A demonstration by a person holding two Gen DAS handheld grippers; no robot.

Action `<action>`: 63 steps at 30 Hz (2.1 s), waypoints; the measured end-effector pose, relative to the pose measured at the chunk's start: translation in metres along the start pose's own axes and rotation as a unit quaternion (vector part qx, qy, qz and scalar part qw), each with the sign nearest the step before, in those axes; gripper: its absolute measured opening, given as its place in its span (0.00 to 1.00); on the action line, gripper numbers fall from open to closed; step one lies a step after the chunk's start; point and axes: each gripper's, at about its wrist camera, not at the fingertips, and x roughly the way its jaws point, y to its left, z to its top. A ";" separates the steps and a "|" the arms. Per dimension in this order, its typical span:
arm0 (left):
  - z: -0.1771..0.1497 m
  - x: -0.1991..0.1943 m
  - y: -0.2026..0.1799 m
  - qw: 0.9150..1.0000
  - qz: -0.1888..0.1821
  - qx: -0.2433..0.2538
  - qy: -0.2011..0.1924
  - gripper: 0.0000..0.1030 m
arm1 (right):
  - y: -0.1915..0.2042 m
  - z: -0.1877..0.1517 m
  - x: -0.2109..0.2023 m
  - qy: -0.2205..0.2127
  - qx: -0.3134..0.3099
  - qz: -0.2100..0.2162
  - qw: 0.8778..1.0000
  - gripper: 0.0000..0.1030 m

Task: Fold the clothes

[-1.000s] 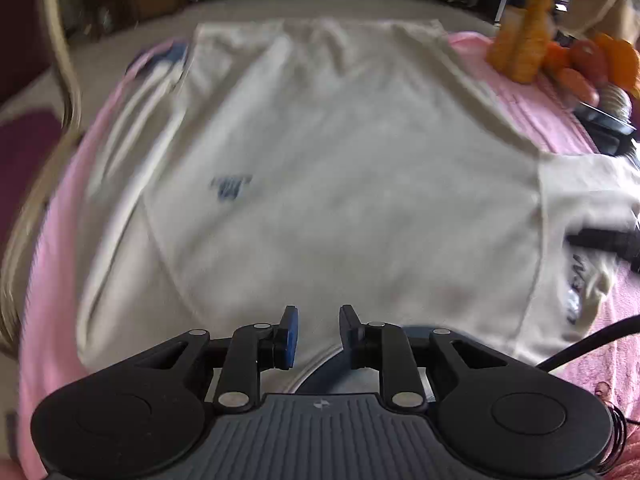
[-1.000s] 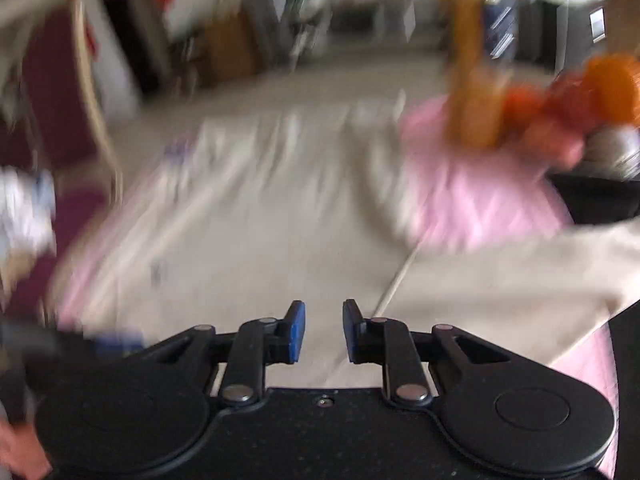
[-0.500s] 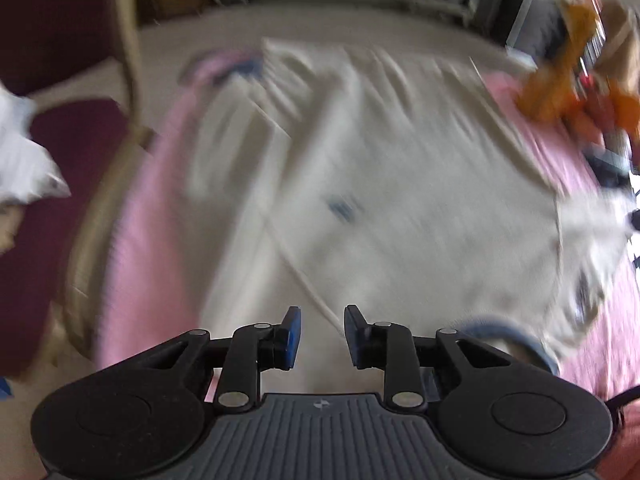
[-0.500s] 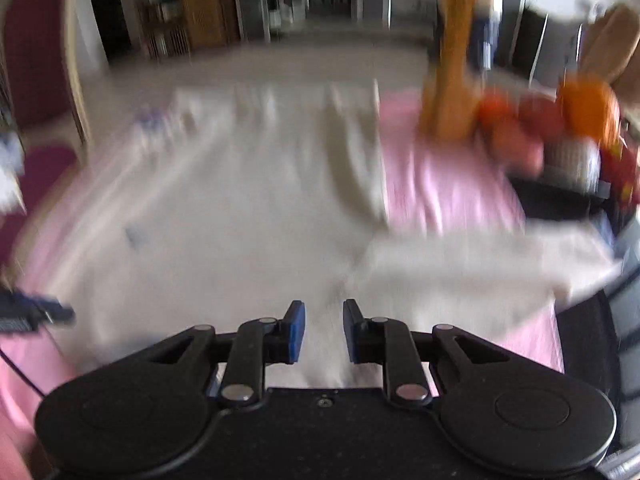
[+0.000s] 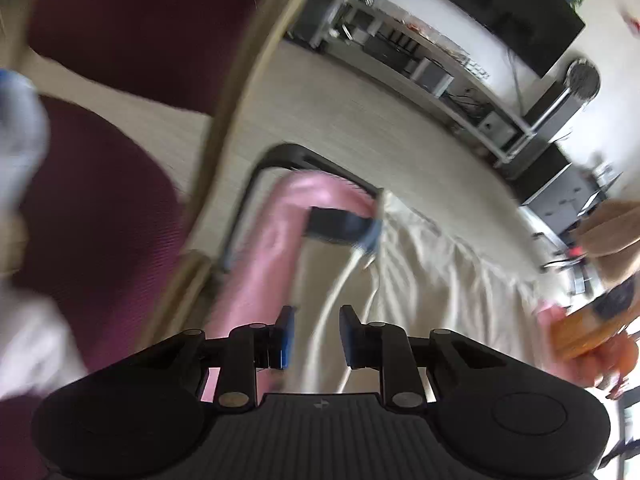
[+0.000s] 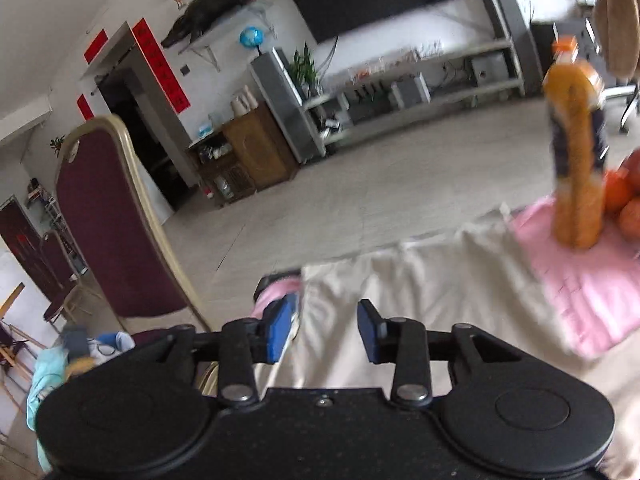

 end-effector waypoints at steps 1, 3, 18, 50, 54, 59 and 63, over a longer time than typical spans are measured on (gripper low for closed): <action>0.007 0.013 0.001 1.000 -0.008 -0.007 0.002 0.20 | 0.000 -0.002 0.007 0.004 -0.003 -0.003 1.000 0.38; 0.016 0.037 0.004 1.000 -0.015 -0.016 0.003 0.17 | 0.001 -0.006 0.017 0.007 -0.007 -0.010 1.000 0.42; 0.039 0.114 0.019 1.000 -0.003 0.019 -0.011 0.15 | 0.019 -0.023 0.038 -0.003 -0.024 -0.047 0.999 0.49; -0.073 -0.231 -0.026 0.932 0.118 0.074 -0.336 0.00 | 0.043 -0.043 -0.081 -0.051 0.034 0.029 0.998 0.54; -0.061 -0.208 0.021 0.934 0.199 -0.005 -0.297 0.01 | 0.059 -0.052 -0.072 -0.026 0.023 0.043 0.998 0.55; -0.046 -0.183 0.072 0.939 0.230 -0.083 -0.242 0.08 | 0.074 -0.062 -0.058 0.002 0.018 0.052 0.998 0.55; -0.049 -0.178 0.063 0.932 0.266 -0.061 -0.239 0.10 | 0.081 -0.066 -0.056 0.014 0.017 0.052 0.998 0.55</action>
